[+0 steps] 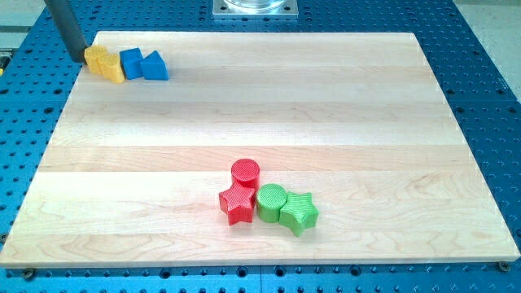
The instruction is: Separate the yellow hexagon from the blue blocks
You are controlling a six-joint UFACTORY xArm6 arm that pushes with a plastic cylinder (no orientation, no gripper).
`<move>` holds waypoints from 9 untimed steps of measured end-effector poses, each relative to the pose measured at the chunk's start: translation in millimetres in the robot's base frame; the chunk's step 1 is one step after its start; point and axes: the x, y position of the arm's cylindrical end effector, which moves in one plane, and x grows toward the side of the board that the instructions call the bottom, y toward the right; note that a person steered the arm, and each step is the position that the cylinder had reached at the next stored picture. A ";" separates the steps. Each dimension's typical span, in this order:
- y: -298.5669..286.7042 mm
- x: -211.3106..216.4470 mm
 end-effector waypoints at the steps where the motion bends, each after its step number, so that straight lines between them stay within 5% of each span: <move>1: 49.3 26.3; 2: 101.8 28.1; 4: 75.7 5.2; 6: 175.7 34.9; 7: 176.2 52.6; 9: 137.6 2.7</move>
